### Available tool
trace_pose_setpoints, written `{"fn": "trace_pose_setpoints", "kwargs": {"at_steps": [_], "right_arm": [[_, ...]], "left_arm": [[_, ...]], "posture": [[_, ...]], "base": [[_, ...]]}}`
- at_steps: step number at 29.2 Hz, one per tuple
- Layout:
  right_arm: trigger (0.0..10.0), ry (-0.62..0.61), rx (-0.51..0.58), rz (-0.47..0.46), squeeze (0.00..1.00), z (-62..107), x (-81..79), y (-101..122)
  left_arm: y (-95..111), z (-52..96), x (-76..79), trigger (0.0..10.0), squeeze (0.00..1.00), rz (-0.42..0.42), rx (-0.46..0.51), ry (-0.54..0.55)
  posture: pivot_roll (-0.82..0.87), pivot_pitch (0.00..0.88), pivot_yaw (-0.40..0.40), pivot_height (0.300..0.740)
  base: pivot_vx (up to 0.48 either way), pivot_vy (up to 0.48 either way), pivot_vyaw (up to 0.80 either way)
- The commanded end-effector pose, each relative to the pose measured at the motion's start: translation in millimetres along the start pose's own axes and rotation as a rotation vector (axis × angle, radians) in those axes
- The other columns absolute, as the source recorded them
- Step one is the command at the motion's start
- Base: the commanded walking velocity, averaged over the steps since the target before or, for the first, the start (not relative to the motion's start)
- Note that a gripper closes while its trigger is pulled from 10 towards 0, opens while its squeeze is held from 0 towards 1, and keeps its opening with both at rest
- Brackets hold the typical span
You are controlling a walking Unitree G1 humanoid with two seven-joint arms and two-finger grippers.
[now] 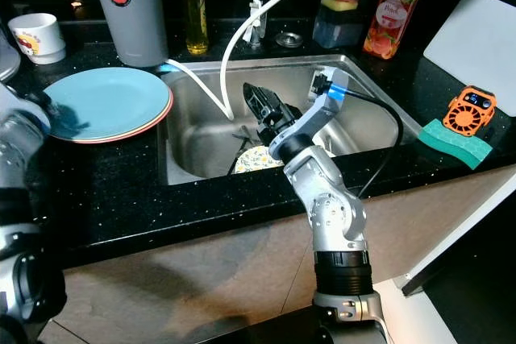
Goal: Kitchen organization
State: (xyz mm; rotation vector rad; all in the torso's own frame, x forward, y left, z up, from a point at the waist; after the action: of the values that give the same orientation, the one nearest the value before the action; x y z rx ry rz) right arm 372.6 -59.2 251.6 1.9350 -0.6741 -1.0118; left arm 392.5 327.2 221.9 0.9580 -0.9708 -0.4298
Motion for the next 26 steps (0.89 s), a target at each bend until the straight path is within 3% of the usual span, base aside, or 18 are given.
{"fn": "trace_pose_setpoints", "kwargs": {"at_steps": [1,10,11,12,13,14,26], "right_arm": [[10.0,0.007,0.006,-0.008,0.0,1.2,-4.0,0.7],[10.0,0.007,0.008,-0.01,0.0,1.1,-3.6,1.2],[10.0,0.003,0.007,-0.01,0.0,1.1,-3.1,1.1],[10.0,0.003,0.005,-0.011,0.0,1.4,-2.8,0.7],[10.0,0.003,0.004,-0.011,0.0,1.6,-2.6,0.4],[10.0,0.003,0.003,-0.011,0.0,1.7,-2.5,0.3],[10.0,0.01,0.0,-0.01,0.0,1.0,-4.2,-0.3]], "left_arm": [[-6.3,-1.2,-6.5,10.0,0.0,-0.033,-0.032,0.03],[-13.4,-3.1,-17.3,10.0,0.0,-0.068,-0.064,0.089],[-13.1,-3.2,-19.7,6.2,0.0,-0.059,-0.063,0.098],[-10.9,-3.1,-19.9,0.8,0.0,-0.053,-0.053,0.099],[-9.4,-2.9,-20.1,0.8,0.0,-0.05,-0.046,0.1],[-8.4,-2.8,-20.1,0.0,0.0,-0.048,-0.041,0.101],[16.1,1.4,-14.5,0.0,0.0,-0.058,0.069,0.092]], "posture": [[0.1,0.027,-0.053,0.74],[0.1,0.021,-0.055,0.74],[0.1,0.021,-0.055,0.74],[0.1,0.019,-0.058,0.74],[0.1,0.019,-0.058,0.74],[0.1,0.019,-0.058,0.74],[0.1,0.02,-0.058,0.74]], "base": [[0.0,0.0,0.0],[0.0,0.0,0.0],[0.0,0.0,0.0],[0.0,0.0,0.0],[0.0,0.0,0.0],[0.0,0.0,0.0],[0.0,0.0,0.0]]}}
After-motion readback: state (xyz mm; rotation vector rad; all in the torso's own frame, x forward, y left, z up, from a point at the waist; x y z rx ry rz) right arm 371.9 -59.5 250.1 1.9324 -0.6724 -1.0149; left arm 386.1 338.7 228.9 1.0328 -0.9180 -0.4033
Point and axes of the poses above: a point about 5 cm out from each wrist's last joint towards the gripper, its own z axis pointing back from the gripper into the wrist, its own y axis along the axis of the wrist's last joint, x = y × z, the point moved 5 cm from there along -z, pointing out of the wrist towards the gripper, and after that the axes turned 12 degrees about z, right-handed, at the moved point
